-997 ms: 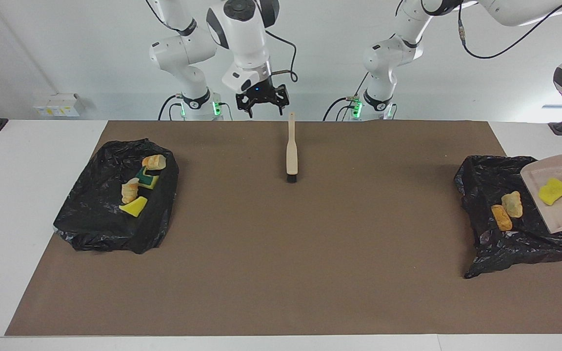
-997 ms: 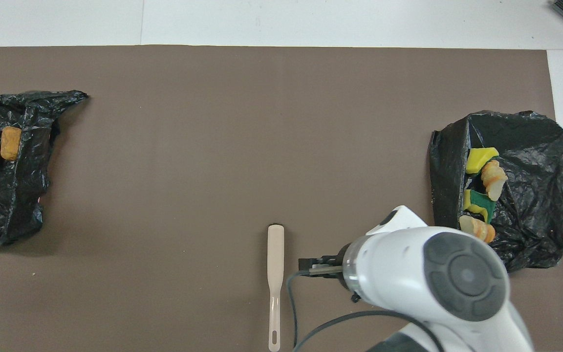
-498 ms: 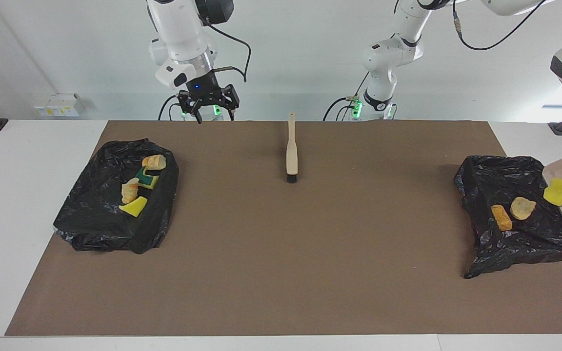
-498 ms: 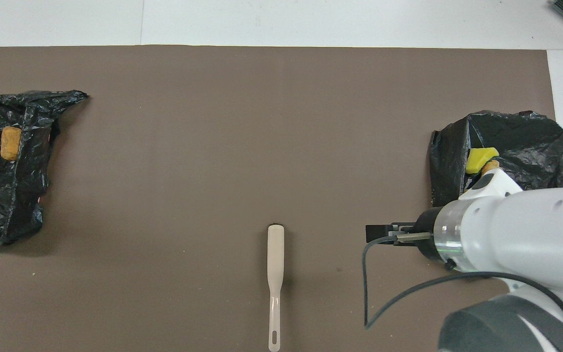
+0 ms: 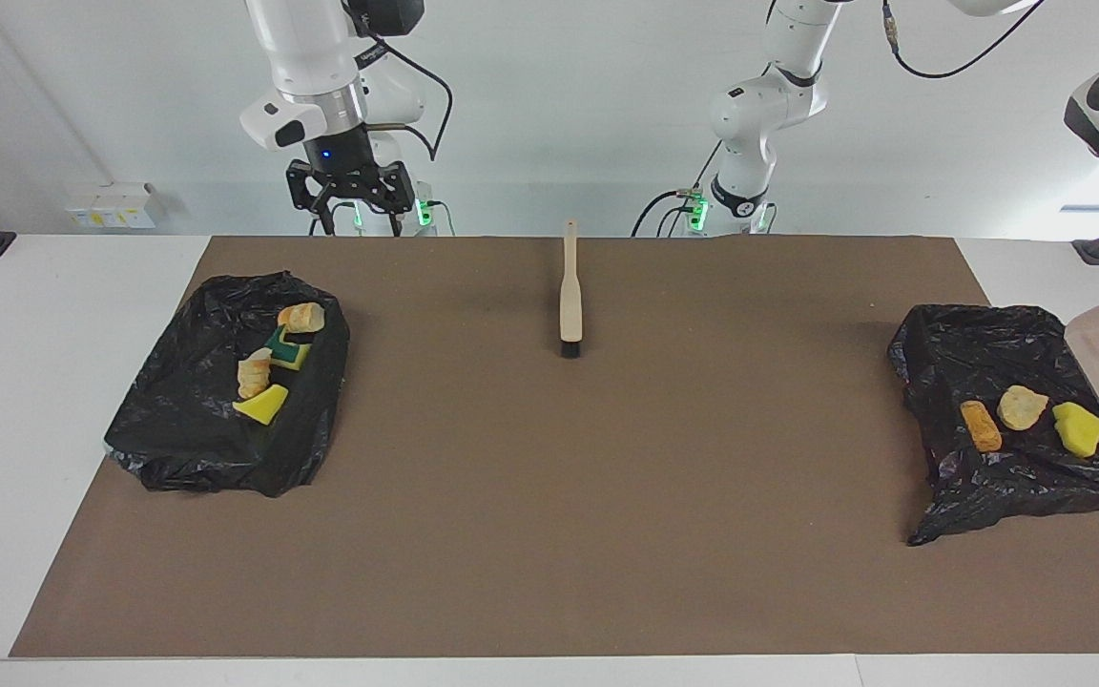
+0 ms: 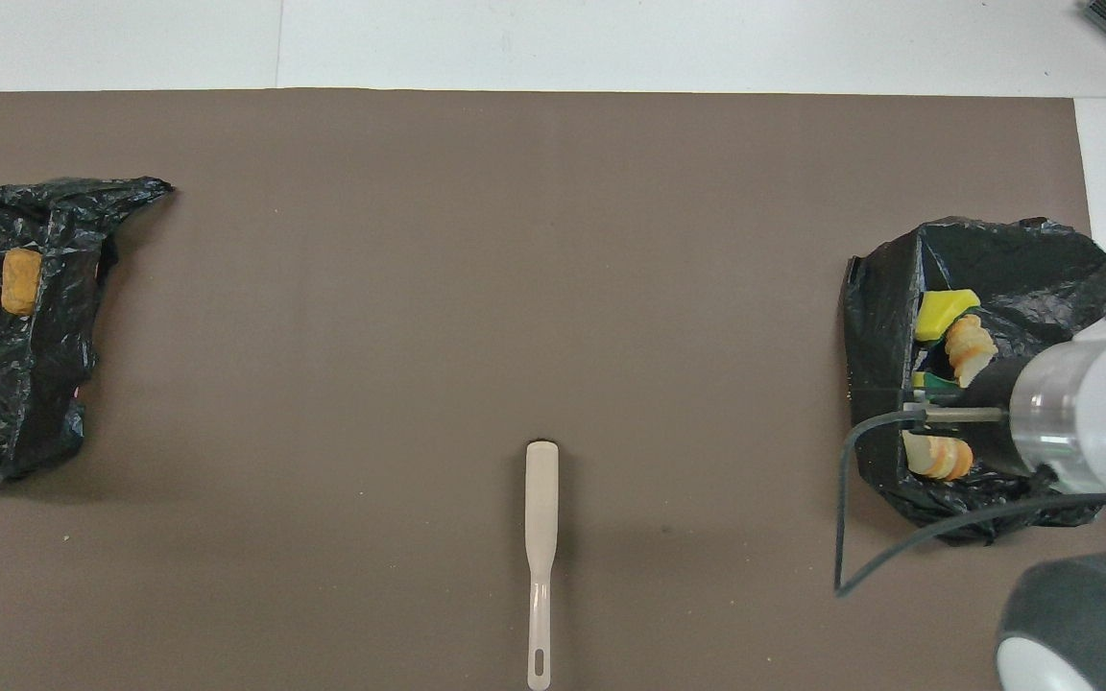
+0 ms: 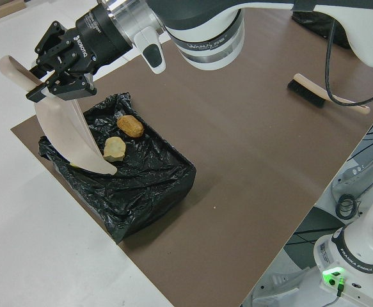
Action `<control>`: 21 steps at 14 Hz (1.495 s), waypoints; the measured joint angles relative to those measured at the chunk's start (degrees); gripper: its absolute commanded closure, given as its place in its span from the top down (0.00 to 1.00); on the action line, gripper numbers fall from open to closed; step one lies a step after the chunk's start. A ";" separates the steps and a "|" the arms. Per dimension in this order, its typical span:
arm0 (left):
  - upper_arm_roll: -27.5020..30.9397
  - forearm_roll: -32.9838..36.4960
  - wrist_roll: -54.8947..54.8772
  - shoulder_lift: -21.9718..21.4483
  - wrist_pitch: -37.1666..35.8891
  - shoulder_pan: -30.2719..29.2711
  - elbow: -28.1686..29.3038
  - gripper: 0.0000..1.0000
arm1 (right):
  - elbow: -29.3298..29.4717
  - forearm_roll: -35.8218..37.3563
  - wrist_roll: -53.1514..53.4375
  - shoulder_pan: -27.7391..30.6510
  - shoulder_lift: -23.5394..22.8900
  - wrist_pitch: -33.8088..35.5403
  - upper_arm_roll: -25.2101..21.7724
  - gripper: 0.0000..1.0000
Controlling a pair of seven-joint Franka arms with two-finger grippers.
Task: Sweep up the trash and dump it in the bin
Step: 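Bring the empty dustpan back over the table with the left gripper, then lower the dustpan beside the brush and open the left gripper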
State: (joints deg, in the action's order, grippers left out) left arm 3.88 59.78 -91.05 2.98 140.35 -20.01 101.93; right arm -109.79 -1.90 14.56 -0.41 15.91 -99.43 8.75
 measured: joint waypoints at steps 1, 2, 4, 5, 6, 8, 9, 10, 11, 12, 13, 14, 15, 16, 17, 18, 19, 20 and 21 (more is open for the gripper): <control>-0.26 -0.24 0.37 -0.14 -2.58 1.04 -0.02 0.00 | 1.29 0.01 -0.29 1.06 -0.22 0.43 -0.05 1.00; -0.43 -0.73 0.88 -0.24 -5.82 2.44 -0.11 0.00 | 2.24 0.01 -0.39 1.68 -0.51 0.63 -0.10 1.00; -0.63 -2.78 1.21 -0.36 -13.55 6.21 -0.80 0.00 | 3.33 0.01 -0.39 2.09 -1.23 1.05 -0.32 1.00; -0.73 -4.32 1.26 -0.42 -17.39 8.39 -1.30 0.00 | 3.74 0.01 -0.39 2.31 -1.60 1.27 -0.49 1.00; -0.83 -6.13 1.27 -0.47 -20.81 10.49 -1.81 0.00 | 4.22 0.01 -0.39 2.54 -1.92 1.80 -0.84 1.00; -0.98 -9.71 1.32 -0.54 -26.18 14.34 -2.36 0.00 | 5.05 0.01 -0.39 3.00 -2.46 2.63 -1.63 1.00; -1.00 -11.28 1.40 -0.54 -28.23 16.04 -2.44 0.00 | 5.22 0.01 -0.39 3.08 -2.63 2.65 -1.93 1.00; -1.05 -12.75 1.86 -0.53 -30.31 17.66 -2.46 0.00 | 5.39 0.01 -0.39 3.09 -2.81 2.64 -2.08 1.00; -1.09 -13.92 3.11 -0.54 -32.44 19.37 -2.46 0.00 | 5.50 0.01 -0.39 3.09 -2.99 2.65 -2.09 1.00; -1.15 -14.59 4.83 -0.54 -34.63 21.27 -2.46 0.00 | 5.53 0.01 -0.39 3.08 -3.12 2.65 -2.09 1.00; -1.22 -15.45 7.02 -0.57 -37.20 23.54 -2.48 0.00 | 5.54 0.01 -0.54 3.08 -3.19 2.66 -2.09 1.00; -1.29 -17.07 9.43 -0.65 -39.66 25.86 -2.48 0.00 | 5.58 0.02 -1.42 3.09 -3.25 2.68 -2.14 1.00; -1.36 -18.55 11.74 -0.70 -41.44 27.71 -2.49 0.00 | 5.79 0.05 -2.70 3.10 -3.34 2.68 -2.42 1.00; -1.40 -20.02 14.56 -0.70 -43.29 29.51 -2.47 0.00 | 6.39 0.06 -3.99 3.11 -3.59 2.68 -3.07 1.00; -1.42 -21.96 17.85 -0.69 -45.21 31.32 -2.43 0.00 | 7.23 0.06 -5.15 3.02 -3.94 2.70 -4.12 1.00; -1.44 -24.29 21.74 -0.67 -47.19 33.30 -2.35 0.00 | 8.20 0.06 -6.24 2.68 -4.36 3.04 -5.36 1.00; -1.47 -26.61 25.86 -0.66 -48.90 35.25 -2.23 0.00 | 9.27 0.06 -6.72 1.48 -5.07 3.92 -7.01 1.00; -1.49 -29.52 30.57 -0.63 -50.15 37.34 -2.07 0.00 | 10.86 0.06 -6.76 -0.22 -6.30 4.89 -9.25 1.00; -1.53 -32.57 35.15 -0.60 -50.69 39.16 -1.87 0.00 | 12.85 0.07 -6.79 -1.38 -7.85 5.61 -11.26 1.00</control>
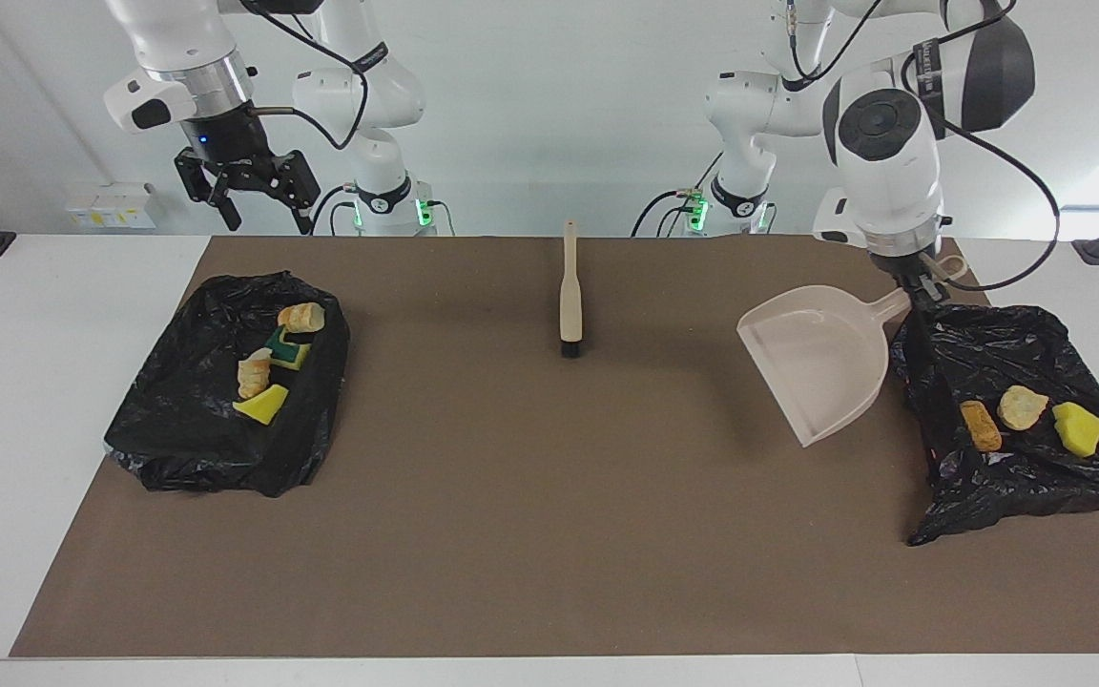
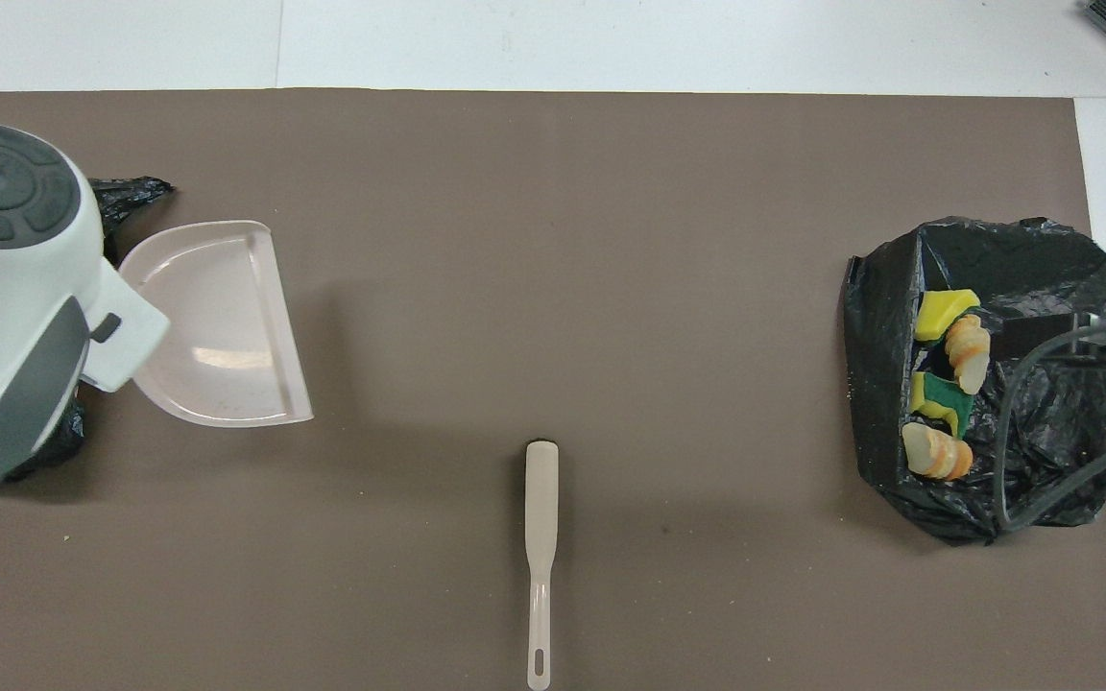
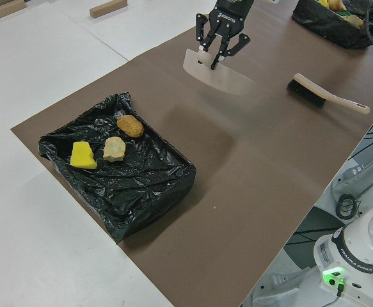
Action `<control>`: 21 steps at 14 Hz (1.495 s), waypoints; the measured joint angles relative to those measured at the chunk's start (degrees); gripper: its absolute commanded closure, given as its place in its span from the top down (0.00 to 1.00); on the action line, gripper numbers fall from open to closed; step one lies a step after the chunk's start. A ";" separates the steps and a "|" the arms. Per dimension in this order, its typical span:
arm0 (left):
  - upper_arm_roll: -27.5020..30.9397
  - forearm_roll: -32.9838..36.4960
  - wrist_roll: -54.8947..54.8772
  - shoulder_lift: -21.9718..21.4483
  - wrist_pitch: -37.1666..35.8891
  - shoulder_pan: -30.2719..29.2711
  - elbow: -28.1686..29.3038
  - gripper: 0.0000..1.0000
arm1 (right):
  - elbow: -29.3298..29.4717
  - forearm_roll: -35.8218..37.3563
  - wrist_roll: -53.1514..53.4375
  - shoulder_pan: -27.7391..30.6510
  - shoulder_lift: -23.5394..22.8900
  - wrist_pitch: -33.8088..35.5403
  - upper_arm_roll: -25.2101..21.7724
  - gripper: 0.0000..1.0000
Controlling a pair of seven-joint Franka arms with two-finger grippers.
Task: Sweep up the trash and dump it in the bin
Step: 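Lower the dustpan beside the brush and open the left gripper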
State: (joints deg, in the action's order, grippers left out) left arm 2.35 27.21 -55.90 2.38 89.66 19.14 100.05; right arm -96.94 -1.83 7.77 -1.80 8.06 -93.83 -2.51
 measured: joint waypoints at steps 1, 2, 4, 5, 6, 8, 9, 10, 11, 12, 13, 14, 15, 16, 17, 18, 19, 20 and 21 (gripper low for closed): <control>-0.03 -3.32 4.71 0.08 -0.26 1.58 0.15 0.00 | 1.95 0.00 -0.09 -0.35 -1.57 0.72 -1.14 1.00; -0.04 -6.36 9.24 0.18 -0.29 2.84 0.24 0.00 | 3.22 0.00 -0.12 -0.22 -2.68 1.17 -1.31 1.00; -0.02 -11.54 19.19 0.34 -0.28 5.55 0.27 0.00 | 4.24 0.00 -0.12 -0.09 -3.58 1.53 -0.66 1.00; -0.03 -14.05 24.27 0.37 -0.22 7.02 0.27 0.00 | 4.26 0.00 -0.12 -0.09 -3.58 1.65 -0.40 1.00; -0.05 -16.92 29.62 0.44 -0.06 8.43 0.27 0.00 | 4.27 0.00 -0.12 -0.11 -3.54 1.76 -0.21 1.00; -0.03 -21.56 39.52 1.14 1.32 10.80 0.33 0.00 | 4.31 0.00 -0.12 -0.12 -3.45 2.18 -0.02 1.00; -0.01 -23.13 44.61 1.97 2.81 12.13 0.38 0.00 | 4.33 0.00 -0.12 -0.12 -3.44 2.20 -0.01 1.00; -0.01 -24.29 49.46 3.07 4.72 13.58 0.42 0.00 | 4.34 0.00 -0.12 -0.12 -3.44 2.20 -0.01 1.00; -0.01 -25.40 53.90 4.32 6.98 15.06 0.46 0.00 | 4.34 0.00 -0.12 -0.12 -3.44 2.20 -0.01 1.00; -0.02 -26.54 57.92 5.63 9.37 16.54 0.49 0.00 | 4.35 0.00 -0.12 -0.12 -3.44 2.20 -0.01 1.00; -0.03 -27.40 61.60 6.98 11.84 18.07 0.51 0.00 | 4.39 0.00 -0.12 -0.12 -3.44 2.20 -0.01 1.00; -0.04 -27.86 65.16 8.43 14.33 19.60 0.51 0.00 | 4.46 -0.01 -0.12 -0.12 -3.44 2.20 0.00 1.00; -0.05 -28.27 68.39 9.94 16.96 20.91 0.50 0.00 | 4.54 -0.01 -0.12 -0.13 -3.44 2.20 0.01 1.00; -0.06 -28.96 70.96 11.50 19.77 21.95 0.48 0.00 | 4.56 -0.01 -0.12 -0.13 -3.44 2.20 0.01 1.00; -0.03 -29.78 72.42 12.86 21.96 22.51 0.46 0.00 | 4.56 -0.01 -0.12 -0.13 -3.44 2.20 0.01 1.00; -0.05 -30.47 73.35 14.06 23.67 22.72 0.44 0.00 | 4.56 -0.01 -0.12 -0.13 -3.44 2.20 0.01 1.00; -0.04 -30.76 74.27 15.20 24.97 22.81 0.44 0.00 | 4.56 -0.01 -0.12 -0.12 -3.44 2.20 0.01 1.00; -0.01 -30.79 75.29 16.44 26.27 23.06 0.43 0.00 | 4.56 -0.01 -0.12 -0.12 -3.44 2.20 0.01 1.00; -0.01 -30.80 76.11 17.72 27.68 23.48 0.40 0.41 | 4.56 -0.01 -0.12 -0.12 -3.44 2.20 0.01 1.00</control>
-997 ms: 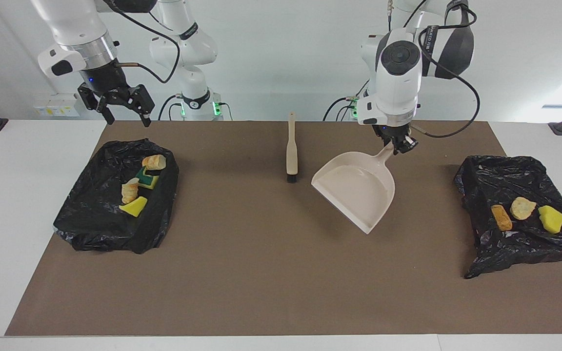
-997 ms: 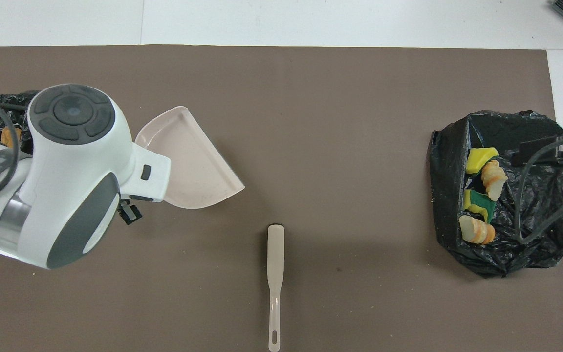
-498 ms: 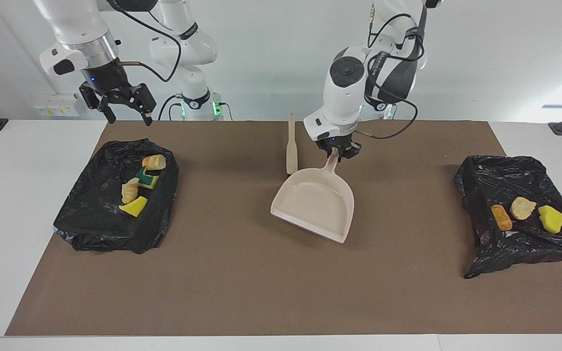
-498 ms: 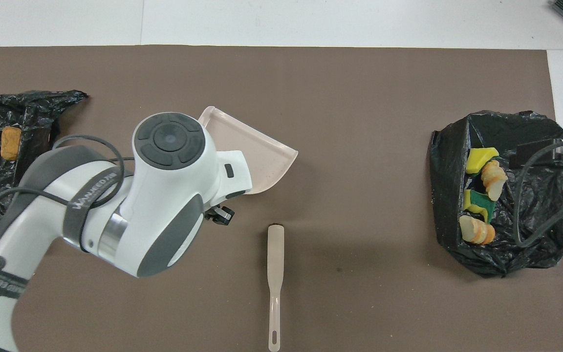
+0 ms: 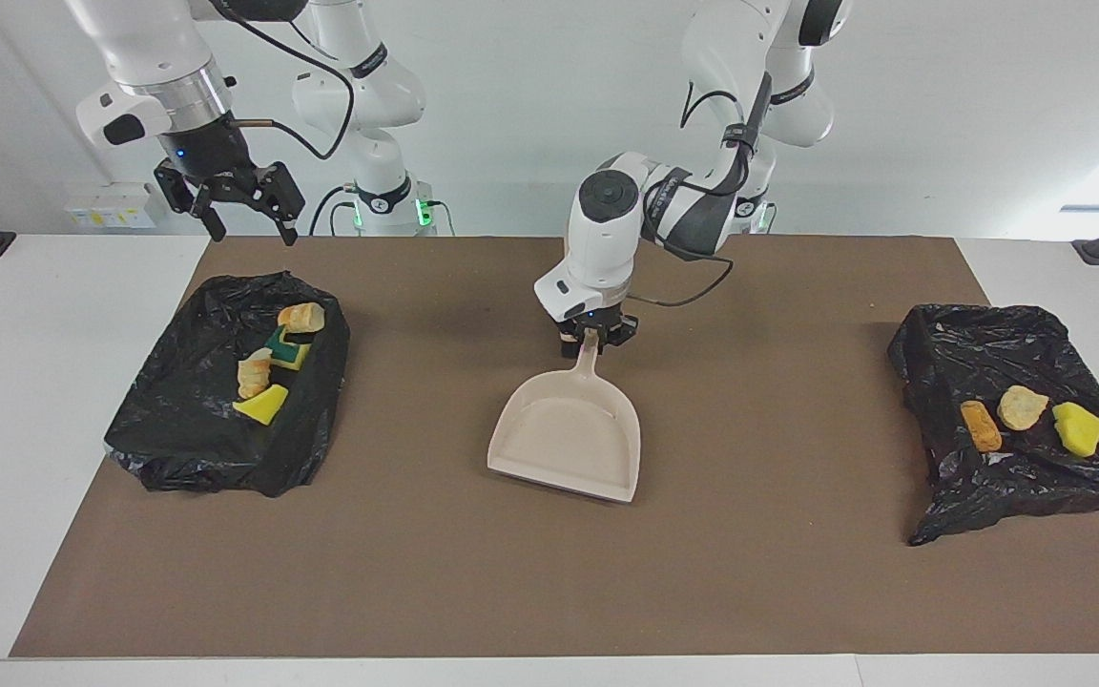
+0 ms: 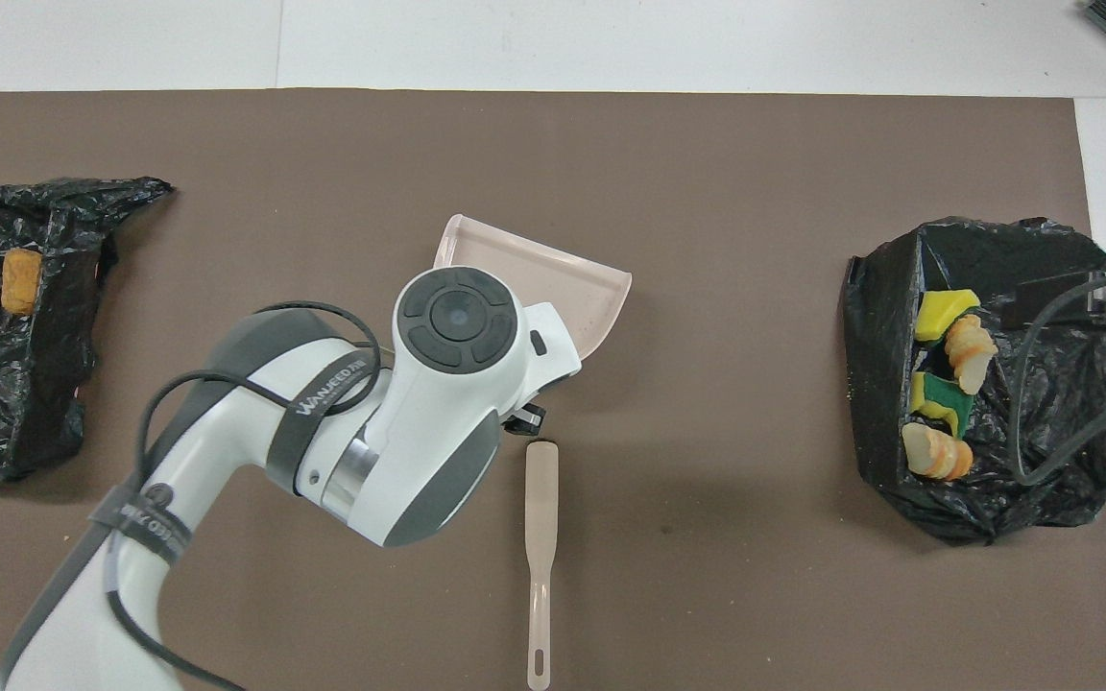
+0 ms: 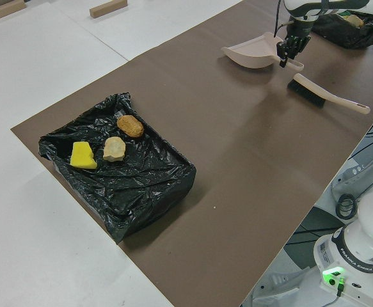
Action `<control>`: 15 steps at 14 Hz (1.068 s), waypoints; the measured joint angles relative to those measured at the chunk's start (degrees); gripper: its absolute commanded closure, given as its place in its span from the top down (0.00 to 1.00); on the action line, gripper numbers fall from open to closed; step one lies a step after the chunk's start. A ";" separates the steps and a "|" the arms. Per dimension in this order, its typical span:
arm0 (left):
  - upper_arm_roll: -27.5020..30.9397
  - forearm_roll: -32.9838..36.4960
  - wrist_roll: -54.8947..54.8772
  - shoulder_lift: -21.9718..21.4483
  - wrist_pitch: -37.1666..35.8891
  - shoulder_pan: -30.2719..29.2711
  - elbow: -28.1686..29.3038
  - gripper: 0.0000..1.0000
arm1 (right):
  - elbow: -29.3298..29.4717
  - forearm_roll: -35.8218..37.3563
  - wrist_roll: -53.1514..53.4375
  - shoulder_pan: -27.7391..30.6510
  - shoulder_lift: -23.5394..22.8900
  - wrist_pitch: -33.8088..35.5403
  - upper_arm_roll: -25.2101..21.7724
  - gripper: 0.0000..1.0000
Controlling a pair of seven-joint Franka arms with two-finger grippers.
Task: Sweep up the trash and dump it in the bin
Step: 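Lower the dustpan beside the brush and open the left gripper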
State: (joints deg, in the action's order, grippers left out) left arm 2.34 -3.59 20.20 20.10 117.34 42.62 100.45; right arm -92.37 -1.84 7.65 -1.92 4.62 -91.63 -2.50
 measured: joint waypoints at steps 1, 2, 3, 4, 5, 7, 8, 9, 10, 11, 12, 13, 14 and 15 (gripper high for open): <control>0.01 0.00 0.38 0.94 0.69 0.37 -0.17 0.99 | 0.00 0.00 0.00 0.00 0.00 0.00 0.00 1.00; 0.03 0.00 0.58 1.39 0.96 0.59 -0.52 1.00 | 0.00 0.00 0.00 0.00 0.00 0.00 0.00 1.00; 0.08 0.00 0.63 1.41 0.95 0.61 -0.91 1.00 | 0.00 0.00 0.00 0.00 0.00 0.00 0.00 1.00; 0.33 0.00 0.63 1.30 0.91 0.60 -1.37 1.00 | 0.00 0.00 0.00 0.00 0.00 0.00 0.00 1.00; 0.75 0.00 0.63 1.03 0.84 0.57 -1.74 1.00 | 0.00 0.00 0.00 0.00 0.00 0.00 0.00 1.00; 1.92 0.00 0.54 0.00 0.76 0.12 -2.09 1.00 | 0.00 0.00 0.00 0.00 0.00 0.00 0.00 1.00; 2.41 0.00 0.50 -0.71 0.74 -1.00 -2.14 1.00 | 0.00 0.00 0.00 0.00 0.00 0.00 0.00 1.00; 2.67 0.00 0.37 -1.46 0.67 -2.87 -2.17 1.00 | 0.00 0.00 0.00 0.00 0.00 0.00 0.00 1.00; 2.81 0.00 0.11 -2.09 0.47 -5.13 -2.17 1.00 | 0.00 0.00 0.00 0.00 0.00 0.00 0.00 1.00; 2.89 0.00 -0.25 -2.47 0.31 -7.27 -2.18 1.00 | 0.00 0.00 0.00 0.00 0.00 0.00 0.00 1.00; 2.93 0.00 -0.86 -2.78 0.28 -9.18 -2.18 1.00 | 0.00 0.00 0.00 0.00 0.00 0.00 0.00 1.00; 2.95 0.00 -1.95 -3.10 0.28 -10.66 -2.20 1.00 | 0.00 0.00 0.00 0.00 0.00 0.00 0.00 1.00; 2.98 0.00 -3.71 -3.45 0.27 -11.91 -2.24 1.00 | 0.00 0.00 0.00 0.00 0.00 0.00 0.00 1.00; 3.02 0.00 -5.78 -3.84 0.19 -13.07 -2.28 1.00 | 0.00 0.00 0.00 0.00 0.00 0.00 0.00 1.00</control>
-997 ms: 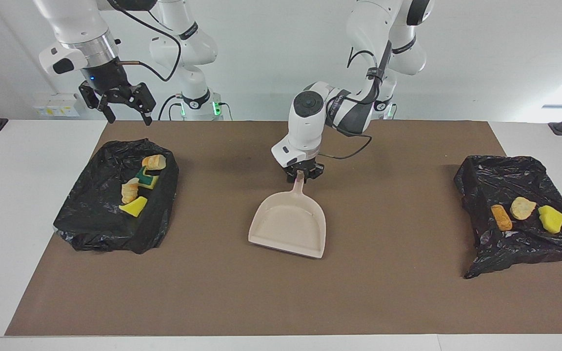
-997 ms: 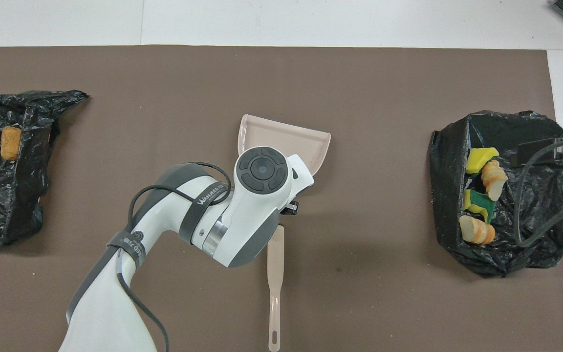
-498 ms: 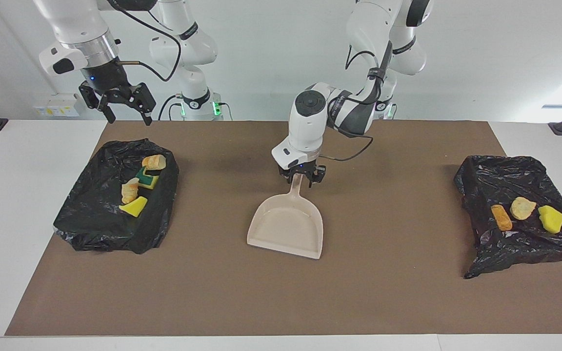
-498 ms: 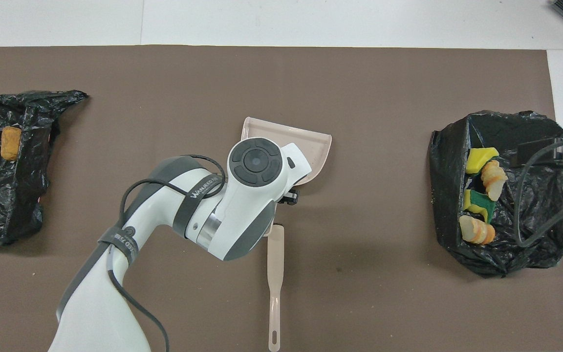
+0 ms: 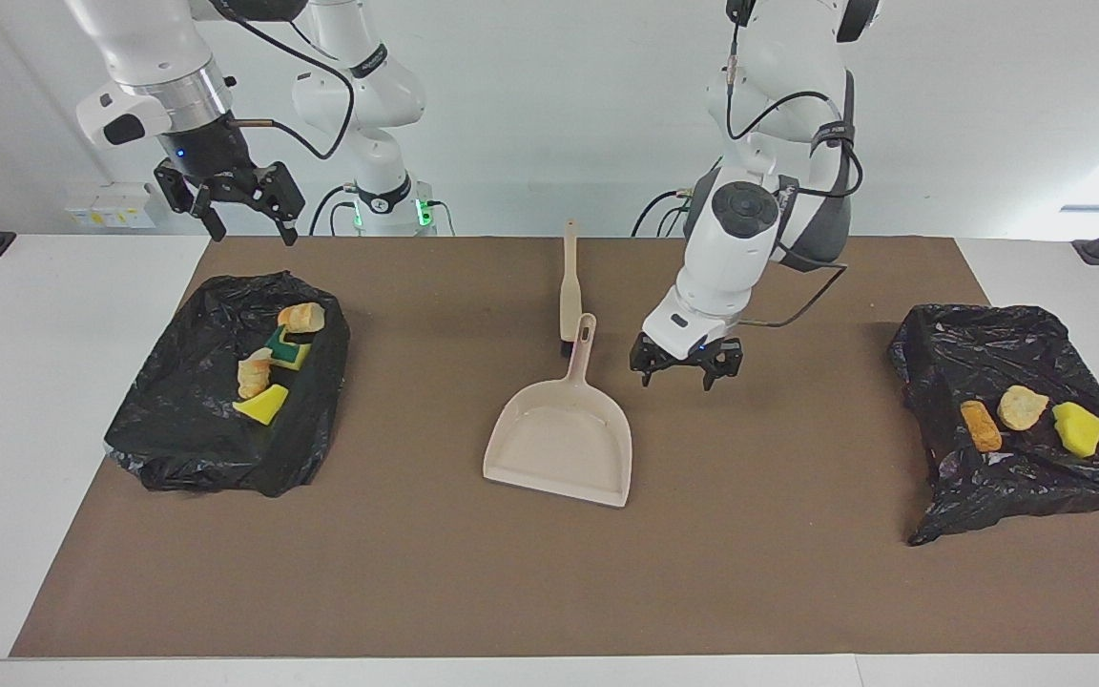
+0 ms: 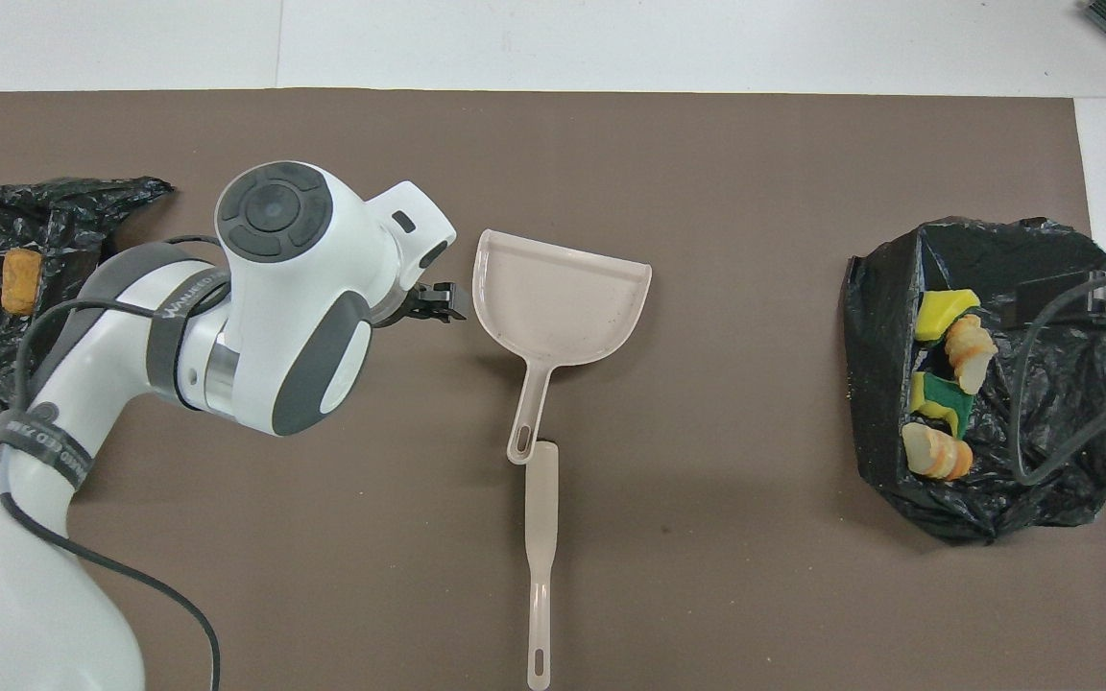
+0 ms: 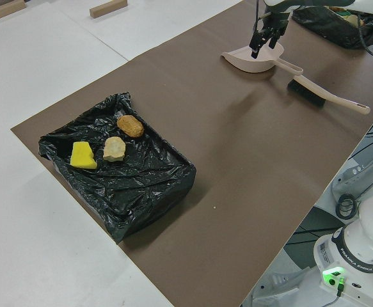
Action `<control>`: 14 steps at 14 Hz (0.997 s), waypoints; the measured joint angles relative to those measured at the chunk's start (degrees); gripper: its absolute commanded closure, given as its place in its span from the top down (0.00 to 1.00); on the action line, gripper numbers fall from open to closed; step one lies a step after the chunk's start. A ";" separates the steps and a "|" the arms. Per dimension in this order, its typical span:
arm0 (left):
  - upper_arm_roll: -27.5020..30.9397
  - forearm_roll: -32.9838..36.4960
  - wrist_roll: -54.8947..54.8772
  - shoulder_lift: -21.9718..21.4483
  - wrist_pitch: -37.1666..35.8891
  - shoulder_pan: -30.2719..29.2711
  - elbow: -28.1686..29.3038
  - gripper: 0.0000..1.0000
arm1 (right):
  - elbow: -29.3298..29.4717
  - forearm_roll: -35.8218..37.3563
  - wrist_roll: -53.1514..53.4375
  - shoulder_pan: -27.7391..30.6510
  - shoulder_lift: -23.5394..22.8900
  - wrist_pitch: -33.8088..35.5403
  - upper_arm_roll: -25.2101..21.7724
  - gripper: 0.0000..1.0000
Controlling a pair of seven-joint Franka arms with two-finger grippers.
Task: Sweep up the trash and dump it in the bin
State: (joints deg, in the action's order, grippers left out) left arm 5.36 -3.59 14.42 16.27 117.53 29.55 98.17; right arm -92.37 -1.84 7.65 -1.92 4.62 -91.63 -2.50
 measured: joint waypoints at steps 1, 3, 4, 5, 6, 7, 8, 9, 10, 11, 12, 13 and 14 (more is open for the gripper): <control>0.01 0.00 -2.82 -0.55 -0.38 -1.49 -0.03 1.00 | 0.00 0.00 0.00 0.00 0.00 0.00 0.00 1.00; 0.05 0.00 -8.74 -1.74 -1.64 -4.82 -0.36 1.00 | 0.00 0.00 0.00 0.00 0.00 0.00 0.00 1.00; 0.09 0.00 -11.27 -2.49 -2.34 -6.49 -0.65 1.00 | 0.00 0.00 0.00 0.00 0.00 0.00 0.00 1.00; 0.11 0.01 -13.42 -3.33 -3.32 -8.26 -1.05 1.00 | 0.00 0.00 0.00 0.00 0.00 0.00 0.00 1.00; 0.13 0.13 -15.37 -4.24 -4.71 -10.01 -1.45 1.00 | 0.00 0.00 0.00 0.00 0.00 0.00 0.00 1.00; 0.15 0.32 -17.26 -5.07 -6.44 -11.66 -2.03 1.00 | 0.00 0.00 0.00 0.00 0.00 0.00 0.00 1.00; 0.17 0.44 -19.14 -5.85 -8.51 -13.40 -2.74 1.00 | 0.00 0.00 0.00 0.00 0.00 0.00 0.00 1.00; 0.17 0.50 -20.63 -6.59 -10.09 -15.07 -3.32 1.00 | 0.00 0.00 0.00 0.00 0.00 0.00 0.00 1.00; 0.19 0.51 -21.64 -7.36 -11.37 -16.73 -3.61 1.00 | 0.00 0.00 0.00 0.00 0.00 0.00 0.00 1.00; 0.21 0.51 -22.16 -8.12 -12.60 -18.43 -3.73 1.00 | 0.00 0.00 0.00 0.00 0.00 0.00 0.00 1.00; 0.24 0.51 -22.41 -8.76 -13.65 -20.17 -3.77 1.00 | 0.00 0.00 0.00 0.00 0.00 0.00 0.00 1.00; 0.26 0.51 -22.52 -9.33 -14.64 -22.08 -3.79 1.00 | 0.00 0.00 0.00 0.00 0.00 0.00 0.00 1.00; 0.26 0.51 -22.58 -9.81 -15.35 -23.63 -3.80 1.00 | 0.00 0.00 0.00 0.00 0.00 0.00 0.00 1.00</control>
State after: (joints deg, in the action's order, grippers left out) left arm 5.62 -3.07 -8.15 6.46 102.18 5.92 94.37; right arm -92.37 -1.84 7.65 -1.92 4.62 -91.63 -2.50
